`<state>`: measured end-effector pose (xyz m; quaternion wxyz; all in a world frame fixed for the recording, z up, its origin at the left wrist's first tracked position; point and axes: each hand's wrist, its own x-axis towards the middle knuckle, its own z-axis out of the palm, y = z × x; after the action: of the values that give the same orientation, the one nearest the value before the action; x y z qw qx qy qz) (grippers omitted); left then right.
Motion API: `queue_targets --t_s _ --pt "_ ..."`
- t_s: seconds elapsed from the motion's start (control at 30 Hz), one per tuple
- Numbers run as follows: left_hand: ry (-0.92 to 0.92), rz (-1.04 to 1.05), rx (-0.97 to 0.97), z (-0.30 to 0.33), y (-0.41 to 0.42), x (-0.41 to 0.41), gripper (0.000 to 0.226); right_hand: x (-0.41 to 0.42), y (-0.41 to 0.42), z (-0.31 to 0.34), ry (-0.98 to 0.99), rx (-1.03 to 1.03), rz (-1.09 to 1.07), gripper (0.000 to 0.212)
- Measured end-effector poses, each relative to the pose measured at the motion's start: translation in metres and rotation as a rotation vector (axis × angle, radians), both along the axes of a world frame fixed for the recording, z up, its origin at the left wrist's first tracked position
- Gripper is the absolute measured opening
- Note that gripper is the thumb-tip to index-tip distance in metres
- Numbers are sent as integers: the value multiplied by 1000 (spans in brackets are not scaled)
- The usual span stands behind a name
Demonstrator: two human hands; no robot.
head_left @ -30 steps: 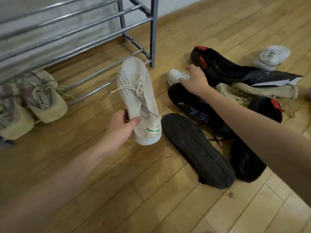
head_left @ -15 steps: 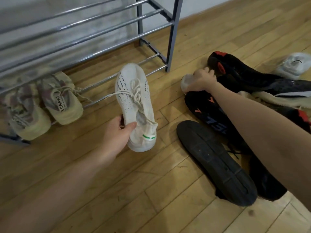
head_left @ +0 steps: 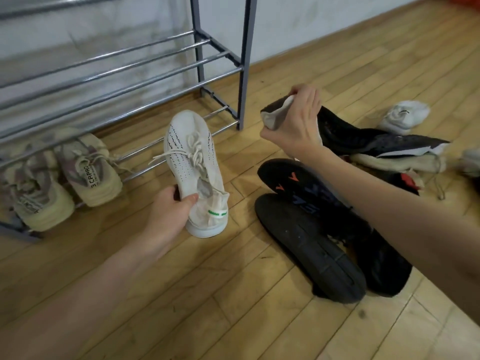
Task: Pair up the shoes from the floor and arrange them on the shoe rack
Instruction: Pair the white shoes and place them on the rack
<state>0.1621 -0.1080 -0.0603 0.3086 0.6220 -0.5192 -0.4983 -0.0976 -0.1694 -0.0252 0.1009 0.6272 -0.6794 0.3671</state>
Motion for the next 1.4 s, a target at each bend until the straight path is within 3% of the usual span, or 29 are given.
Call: queue_targets --t_s 0.1,0.2,0.27,0.37,0.43,0.5,0.6,0.7,0.77,0.83,0.93,1.1,1.27,1.37,1.4 --pt "21 25 11 6 0 1 20 27 -2 28 127 -234 118 62" --pt "43 69 28 11 1 12 21 61 -2 65 108 -281 80 65" --pt "43 100 37 13 5 23 20 79 1 87 29 -135 6 74" --pt "42 107 65 12 14 42 18 94 -1 90 -150 312 31 86" --pt "7 118 103 7 23 53 23 101 -5 59 -316 627 70 98" --pt "-34 127 156 1 35 62 31 111 3 18 -480 816 40 113" --pt "-87 134 216 -10 49 73 28 127 21 -36 -485 930 -11 89" --pt "-107 161 269 -22 64 81 19 140 29 -61 -395 900 -32 76" --pt "-100 168 286 -29 73 85 17 145 30 -66 -477 934 80 70" --pt "-100 178 299 -33 79 88 14 144 36 -69 -528 973 176 90" --pt "-101 167 323 -36 82 90 21 148 72 -70 -379 788 166 81" --pt "-66 177 380 -38 86 91 33 161 165 -84 -512 671 64 68" --pt "54 302 514 -41 91 95 51 168 217 -110 -261 720 105 98" --pt "110 333 543 -37 91 92 13 172 215 -119 -166 672 43 112" --pt "103 326 542 -36 91 91 10 172 211 -121 -170 671 27 112"
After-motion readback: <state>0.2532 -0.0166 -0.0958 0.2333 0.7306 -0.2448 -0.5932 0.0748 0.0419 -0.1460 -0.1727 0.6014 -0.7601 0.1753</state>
